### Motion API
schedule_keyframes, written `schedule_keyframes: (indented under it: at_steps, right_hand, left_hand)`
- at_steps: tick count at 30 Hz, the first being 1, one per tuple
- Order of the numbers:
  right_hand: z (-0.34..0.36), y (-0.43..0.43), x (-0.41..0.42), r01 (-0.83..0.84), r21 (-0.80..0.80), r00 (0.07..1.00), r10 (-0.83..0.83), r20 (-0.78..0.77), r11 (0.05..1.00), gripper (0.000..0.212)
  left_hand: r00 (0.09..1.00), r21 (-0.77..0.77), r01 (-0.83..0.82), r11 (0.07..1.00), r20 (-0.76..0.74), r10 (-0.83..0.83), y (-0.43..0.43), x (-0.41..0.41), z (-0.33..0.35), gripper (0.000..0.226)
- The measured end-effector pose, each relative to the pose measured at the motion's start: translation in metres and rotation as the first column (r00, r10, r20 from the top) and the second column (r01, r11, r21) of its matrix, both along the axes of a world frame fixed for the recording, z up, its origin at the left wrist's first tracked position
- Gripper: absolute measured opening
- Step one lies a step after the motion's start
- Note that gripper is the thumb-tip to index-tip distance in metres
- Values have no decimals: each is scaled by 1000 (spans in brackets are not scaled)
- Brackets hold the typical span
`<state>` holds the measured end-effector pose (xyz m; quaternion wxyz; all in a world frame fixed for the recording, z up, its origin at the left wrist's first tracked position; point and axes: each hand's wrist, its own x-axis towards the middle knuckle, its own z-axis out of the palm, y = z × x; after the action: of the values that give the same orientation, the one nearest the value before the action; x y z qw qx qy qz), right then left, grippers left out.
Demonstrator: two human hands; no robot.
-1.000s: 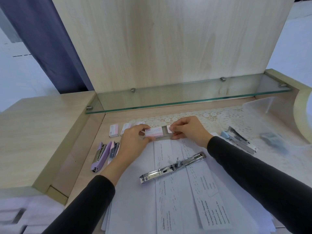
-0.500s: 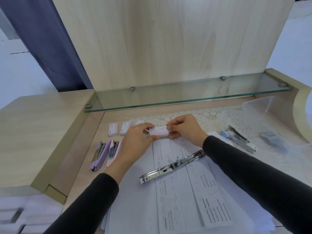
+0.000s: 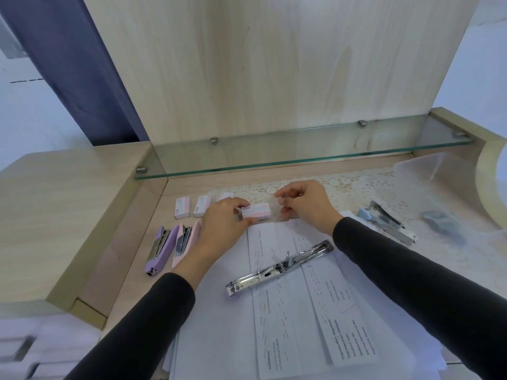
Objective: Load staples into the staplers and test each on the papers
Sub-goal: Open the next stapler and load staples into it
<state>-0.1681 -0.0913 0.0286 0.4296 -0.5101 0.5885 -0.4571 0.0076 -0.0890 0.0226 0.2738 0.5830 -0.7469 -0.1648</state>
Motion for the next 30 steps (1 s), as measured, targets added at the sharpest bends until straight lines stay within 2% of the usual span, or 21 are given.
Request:
schedule_keyframes:
  at_steps: [4, 6, 10, 15, 17, 20, 24, 27, 30]
  right_hand:
    - [2, 1, -12, 36, -7, 999, -36, 38, 999, 30]
    - [2, 3, -19, 69, 6, 994, -69, 84, 998, 25]
    - [1, 13, -36, 120, 34, 978, -124, 168, 992, 20]
    - [7, 29, -58, 120, 51, 971, -128, 203, 992, 19]
    - [9, 35, -65, 103, 39, 973, -109, 205, 994, 16]
    - [10, 45, -71, 86, 39, 970, -92, 226, 996, 15]
    - [7, 59, -71, 67, 85, 962, -87, 260, 994, 18]
    - [7, 69, -69, 34, 73, 969, -50, 241, 997, 17]
    - [6, 78, -65, 10, 57, 992, -17, 123, 998, 18]
  left_hand:
    - [998, 48, 15, 999, 64, -18, -4, 2, -1, 45]
    - [997, 36, 24, 999, 77, -27, -3, 2, -2, 47]
    - [999, -123, 10, 992, 40, -5, 5, 2, 0, 36]
    - [997, -292, 75, 953, -3, -80, 27, 0, 6, 22]
    - [991, -261, 124, 957, -7, -130, 41, -3, 7, 19]
    - [981, -125, 194, 973, 7, -194, 59, -8, 4, 26]
    - [980, -2, 200, 980, -11, -200, 78, -12, -1, 34]
    - [977, 31, 180, 983, 108, -182, 88, -17, -1, 41]
    - [959, -13, 174, 985, 227, -167, 95, -23, -7, 39]
